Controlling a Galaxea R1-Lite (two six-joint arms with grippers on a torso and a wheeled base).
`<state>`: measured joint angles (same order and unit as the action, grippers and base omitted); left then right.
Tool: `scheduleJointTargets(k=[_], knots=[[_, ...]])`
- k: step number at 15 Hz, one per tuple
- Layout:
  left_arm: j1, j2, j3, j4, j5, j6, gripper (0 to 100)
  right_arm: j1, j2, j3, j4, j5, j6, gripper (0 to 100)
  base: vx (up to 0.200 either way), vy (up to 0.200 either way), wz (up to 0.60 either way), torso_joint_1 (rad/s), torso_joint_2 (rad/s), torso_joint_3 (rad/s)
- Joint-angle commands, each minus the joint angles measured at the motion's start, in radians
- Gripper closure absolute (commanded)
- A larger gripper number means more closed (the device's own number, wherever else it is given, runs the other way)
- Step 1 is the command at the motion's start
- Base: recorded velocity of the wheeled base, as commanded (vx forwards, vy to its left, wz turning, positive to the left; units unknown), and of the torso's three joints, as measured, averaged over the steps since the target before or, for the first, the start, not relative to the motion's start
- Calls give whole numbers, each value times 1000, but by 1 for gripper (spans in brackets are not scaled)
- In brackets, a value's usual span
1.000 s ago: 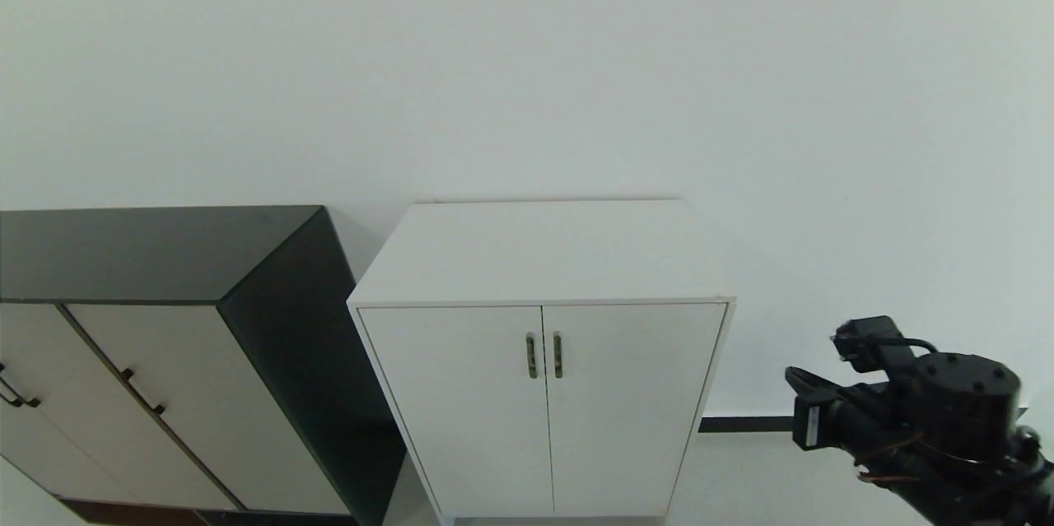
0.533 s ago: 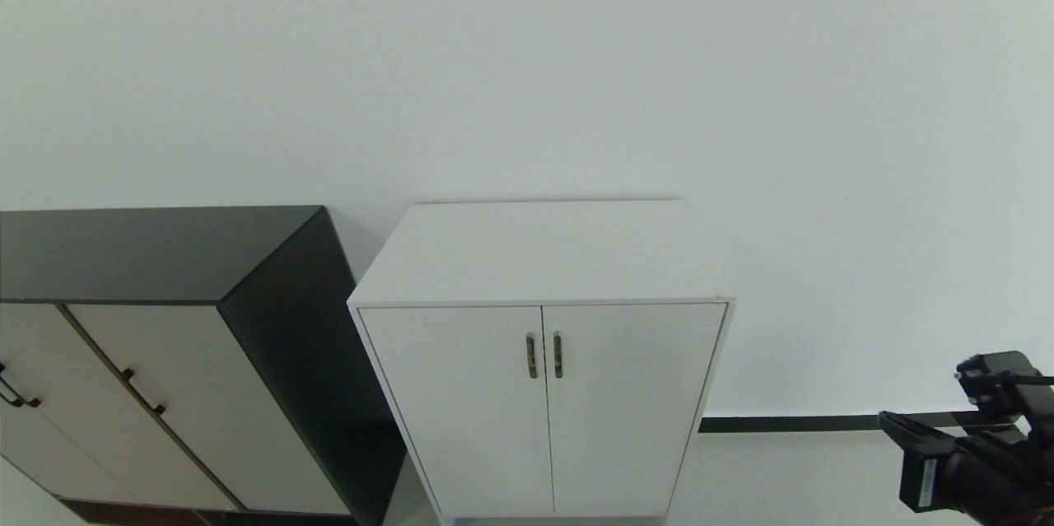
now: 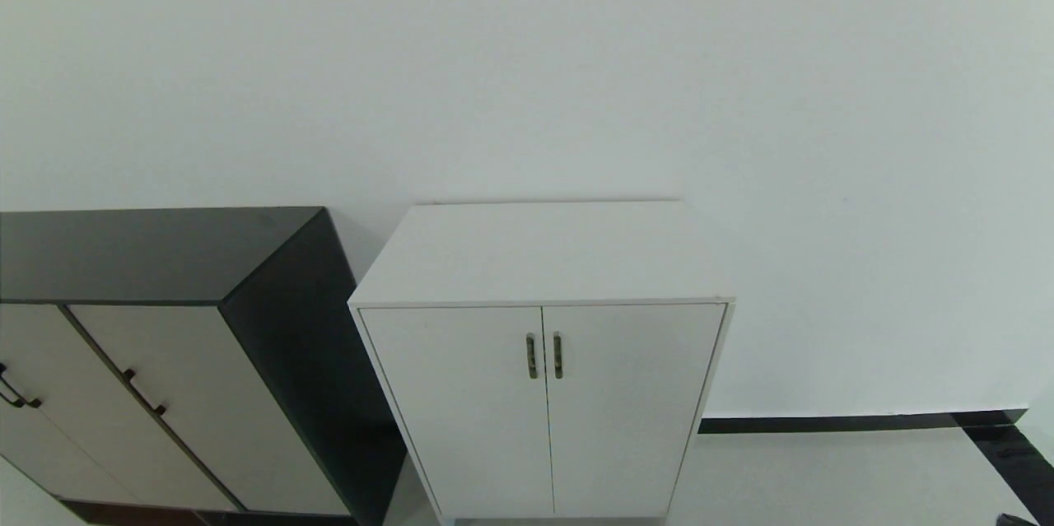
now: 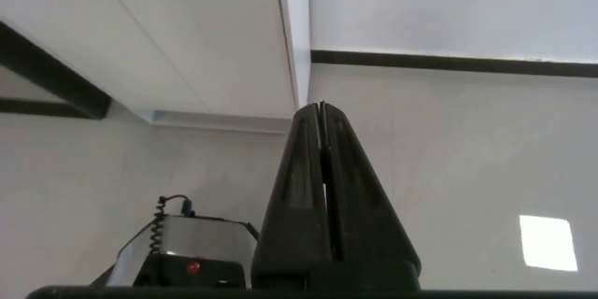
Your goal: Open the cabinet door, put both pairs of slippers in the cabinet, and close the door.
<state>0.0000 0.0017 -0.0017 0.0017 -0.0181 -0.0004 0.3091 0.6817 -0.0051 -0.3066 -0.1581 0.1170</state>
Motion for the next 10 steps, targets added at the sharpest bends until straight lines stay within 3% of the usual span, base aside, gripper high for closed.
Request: scheduleJointTargets(k=[1,7,10], knots=[[0,0,0,0,0,2,100,16,-491,-26,333,55,3,100,0,0,0,0,0,0],[0,0,0,0,0,3,100,123,-530,-23,334,71,4,100,0,0,0,0,0,0],[0,0,0,0,0,3,100,122,-527,-23,334,72,-4,100,0,0,0,0,0,0]])
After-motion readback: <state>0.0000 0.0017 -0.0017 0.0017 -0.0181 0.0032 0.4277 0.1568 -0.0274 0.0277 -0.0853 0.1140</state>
